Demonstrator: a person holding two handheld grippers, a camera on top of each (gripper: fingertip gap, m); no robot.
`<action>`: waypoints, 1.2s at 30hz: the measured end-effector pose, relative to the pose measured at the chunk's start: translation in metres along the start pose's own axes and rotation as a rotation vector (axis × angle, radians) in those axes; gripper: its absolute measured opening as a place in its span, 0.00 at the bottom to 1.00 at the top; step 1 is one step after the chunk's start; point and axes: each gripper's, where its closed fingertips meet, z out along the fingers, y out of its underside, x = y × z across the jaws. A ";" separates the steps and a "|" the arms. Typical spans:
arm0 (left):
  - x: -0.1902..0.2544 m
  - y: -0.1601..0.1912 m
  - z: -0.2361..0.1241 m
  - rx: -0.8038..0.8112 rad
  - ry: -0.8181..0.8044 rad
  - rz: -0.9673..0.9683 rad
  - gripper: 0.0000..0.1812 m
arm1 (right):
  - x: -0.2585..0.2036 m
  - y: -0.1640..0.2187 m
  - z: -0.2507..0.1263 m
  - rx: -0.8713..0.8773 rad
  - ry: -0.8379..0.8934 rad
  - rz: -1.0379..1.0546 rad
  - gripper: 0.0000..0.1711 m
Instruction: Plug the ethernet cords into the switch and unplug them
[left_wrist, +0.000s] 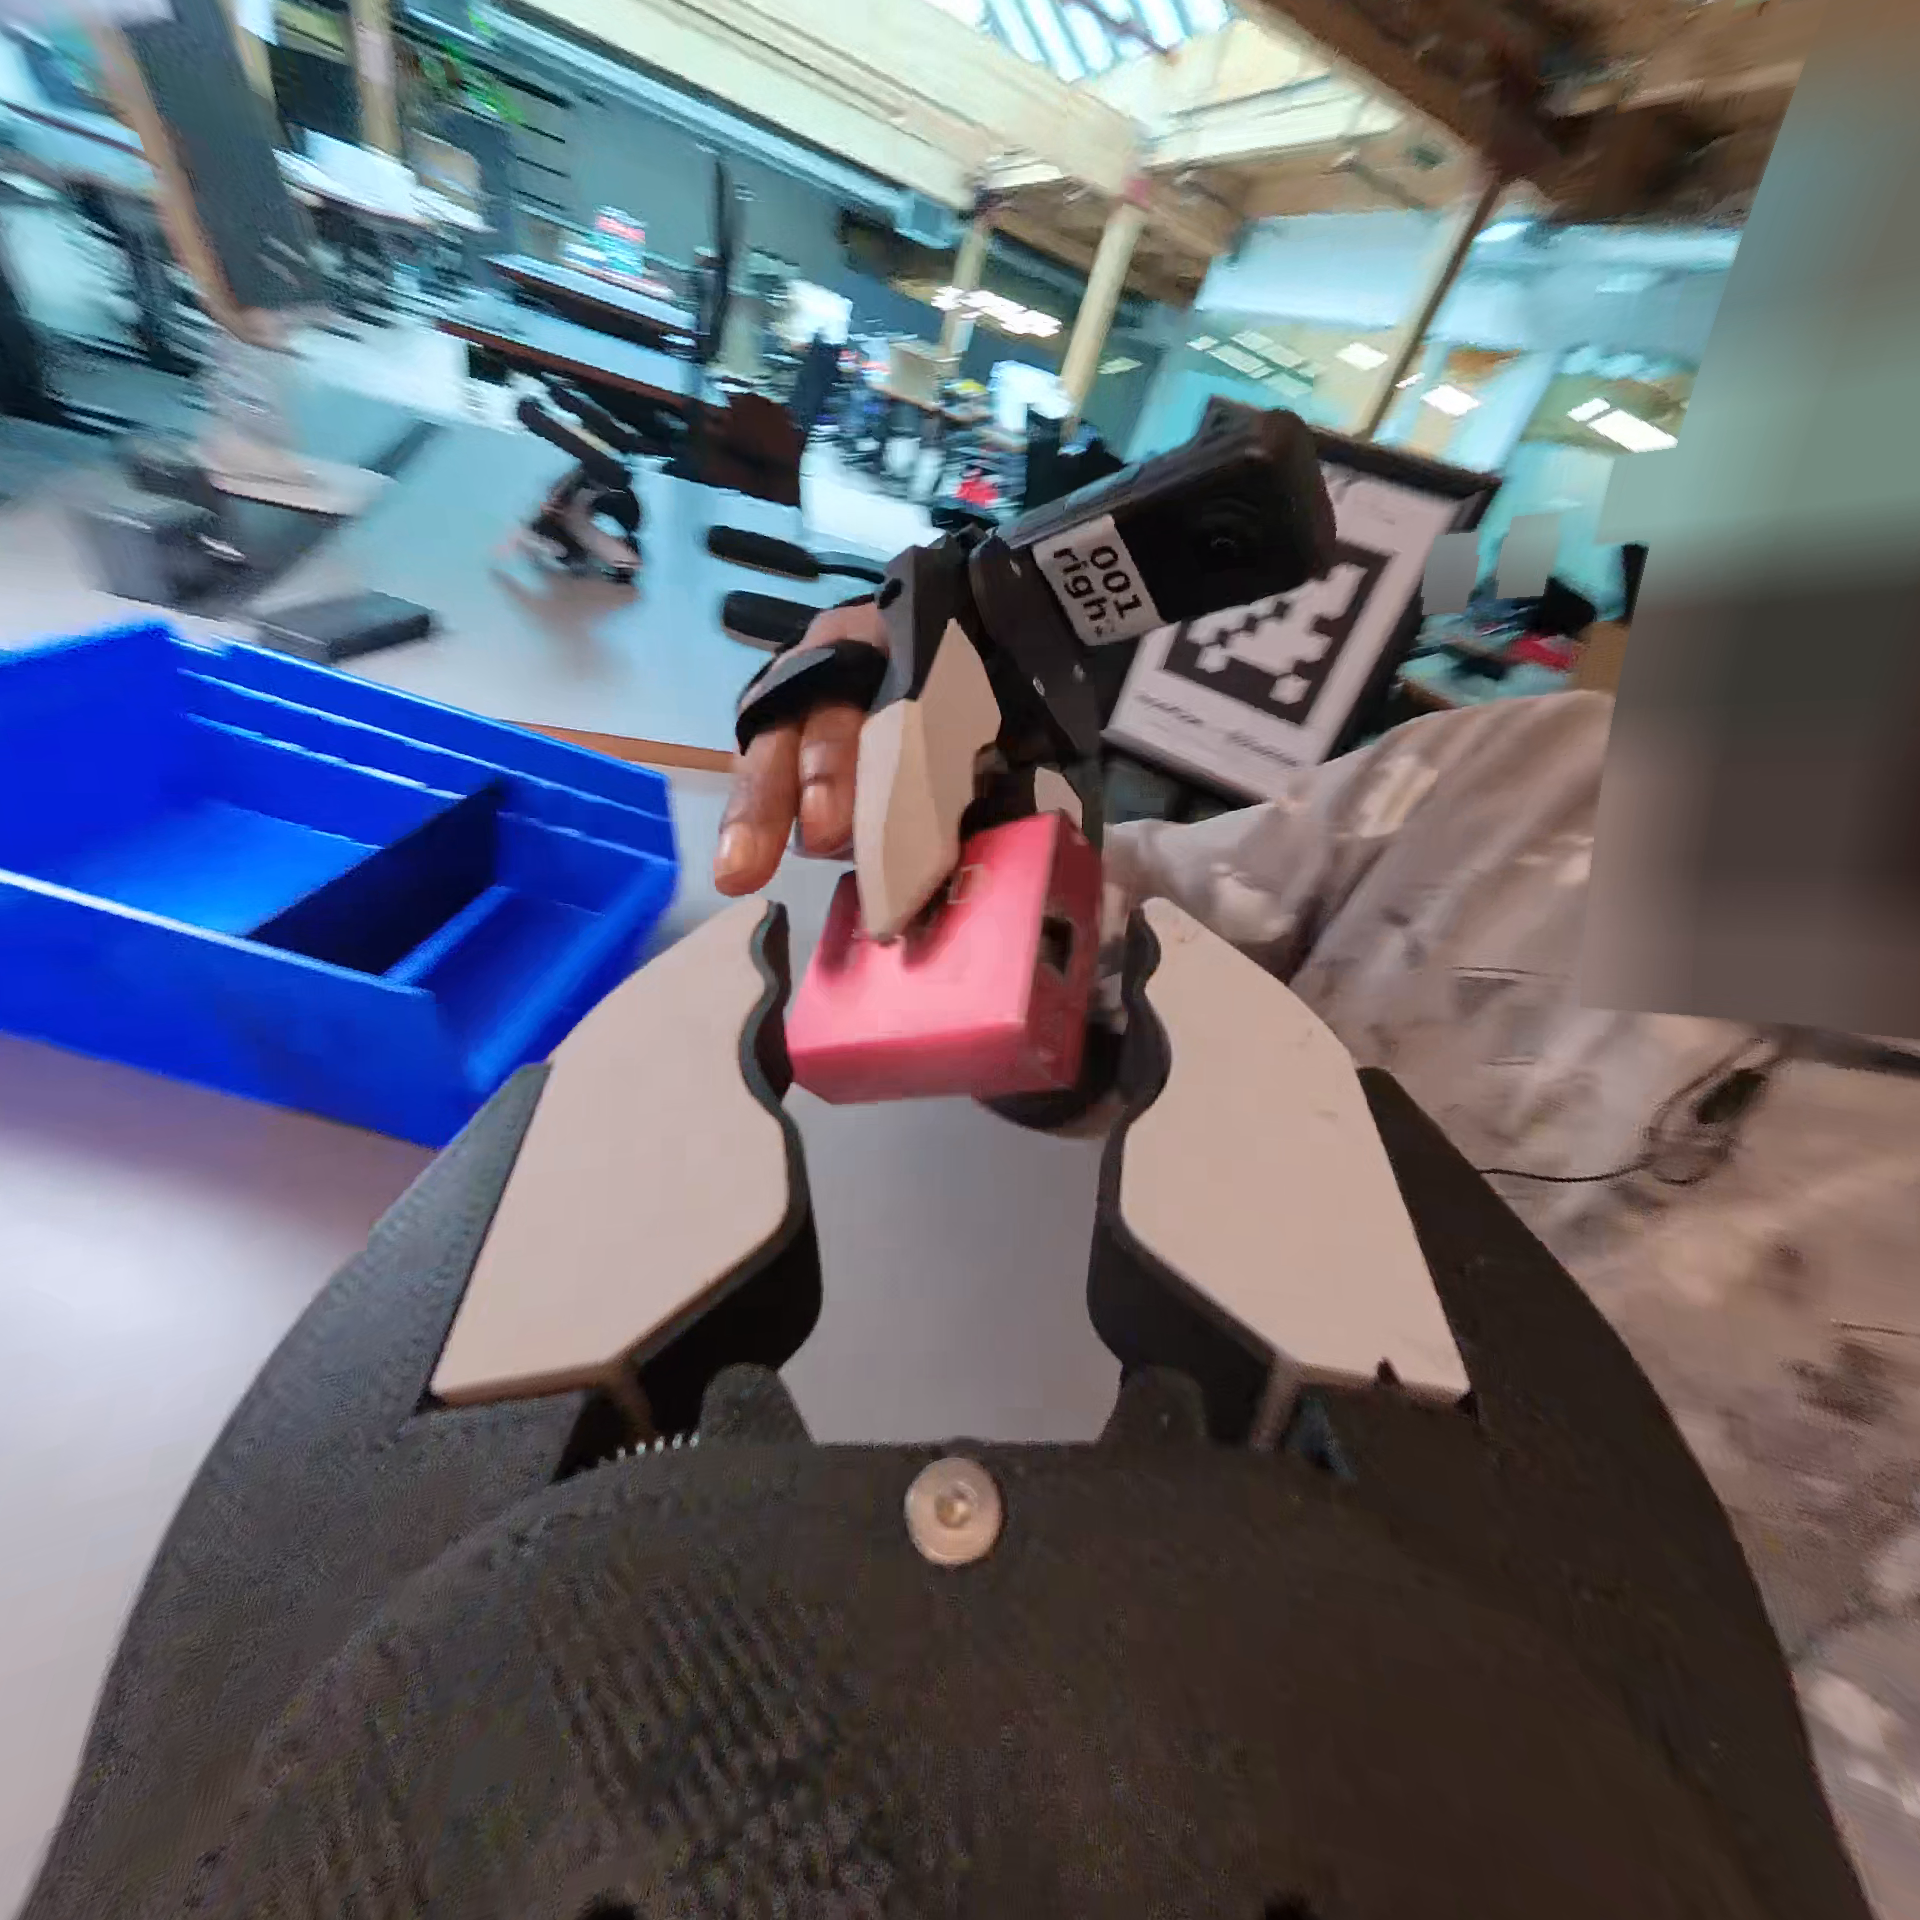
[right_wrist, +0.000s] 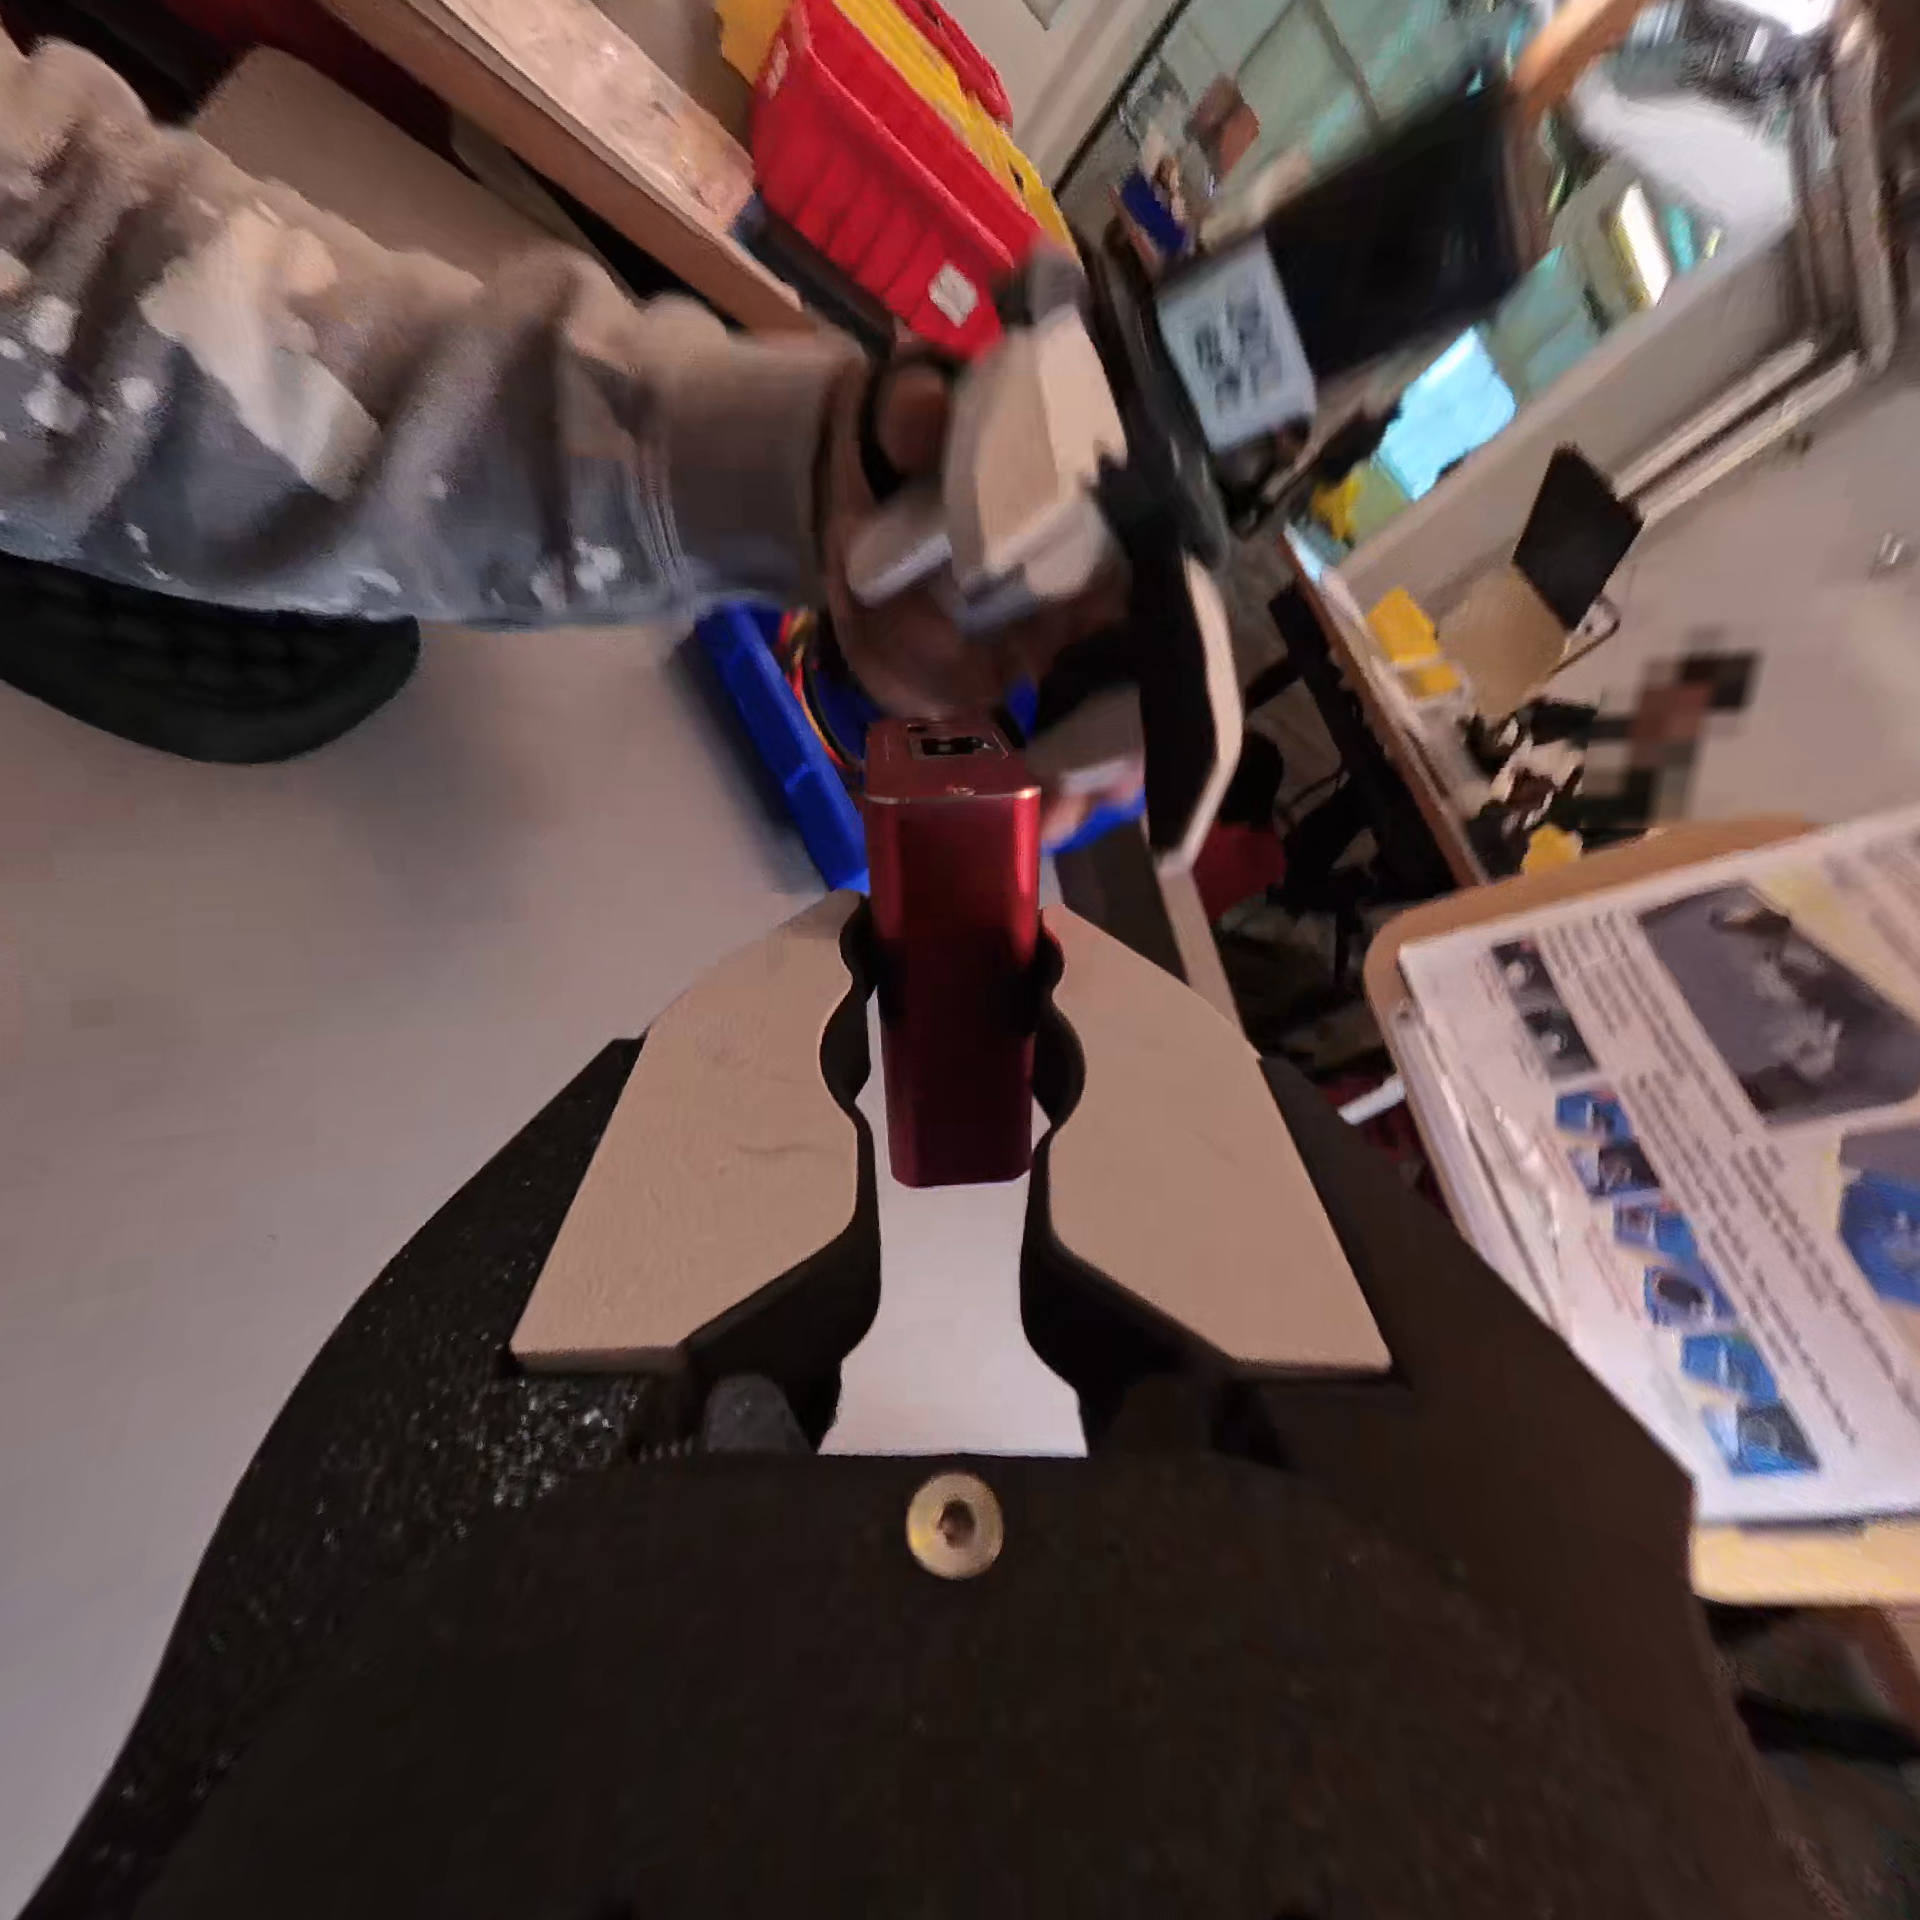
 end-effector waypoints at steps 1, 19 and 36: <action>-0.001 0.000 -0.002 -0.034 -0.075 0.053 0.33 | 0.003 0.008 -0.002 -0.036 -0.002 0.037 0.15; -0.003 -0.002 0.023 -0.108 -0.287 0.386 0.15 | 0.032 -0.012 -0.034 0.302 -0.032 0.353 0.23; 0.004 -0.029 0.025 0.139 -0.212 0.287 0.18 | 0.034 -0.038 -0.037 0.521 -0.060 0.460 0.15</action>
